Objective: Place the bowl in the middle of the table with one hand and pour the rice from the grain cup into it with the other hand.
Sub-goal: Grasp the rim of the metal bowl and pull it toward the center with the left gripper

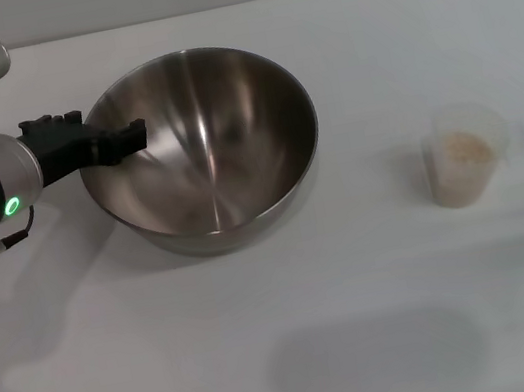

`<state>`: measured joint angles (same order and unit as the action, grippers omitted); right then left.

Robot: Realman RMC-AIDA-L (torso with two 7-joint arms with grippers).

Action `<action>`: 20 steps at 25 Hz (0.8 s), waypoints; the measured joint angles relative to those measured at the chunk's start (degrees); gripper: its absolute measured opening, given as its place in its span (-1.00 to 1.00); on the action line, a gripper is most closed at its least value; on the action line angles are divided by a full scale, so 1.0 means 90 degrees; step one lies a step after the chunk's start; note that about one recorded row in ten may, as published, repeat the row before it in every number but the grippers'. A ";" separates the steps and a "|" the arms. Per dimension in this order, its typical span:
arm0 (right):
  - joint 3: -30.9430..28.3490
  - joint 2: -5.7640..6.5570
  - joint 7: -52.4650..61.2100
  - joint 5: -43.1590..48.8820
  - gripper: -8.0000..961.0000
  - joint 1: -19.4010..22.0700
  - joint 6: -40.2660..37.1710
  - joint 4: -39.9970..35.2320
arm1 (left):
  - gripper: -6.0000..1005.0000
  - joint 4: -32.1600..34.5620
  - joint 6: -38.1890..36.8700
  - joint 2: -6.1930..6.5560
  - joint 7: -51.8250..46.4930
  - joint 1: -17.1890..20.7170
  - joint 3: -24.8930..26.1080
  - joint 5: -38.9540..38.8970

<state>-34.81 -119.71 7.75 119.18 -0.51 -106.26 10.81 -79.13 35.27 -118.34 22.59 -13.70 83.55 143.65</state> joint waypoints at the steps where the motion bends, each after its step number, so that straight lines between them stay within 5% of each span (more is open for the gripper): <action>1: 0.0000 0.0000 0.0000 0.0000 0.67 -0.0001 0.0000 0.0000 | 0.63 0.0001 0.0008 0.0001 0.0000 0.0000 0.0001 0.0001; 20: 0.0000 0.0001 0.0004 0.0000 0.67 0.0002 0.0009 0.0000 | 0.56 0.0103 0.0037 0.0000 -0.0007 0.0026 0.0012 0.0005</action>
<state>-34.81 -119.71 7.78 119.18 -0.50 -106.18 10.81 -78.20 35.60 -118.34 22.53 -13.46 83.66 143.69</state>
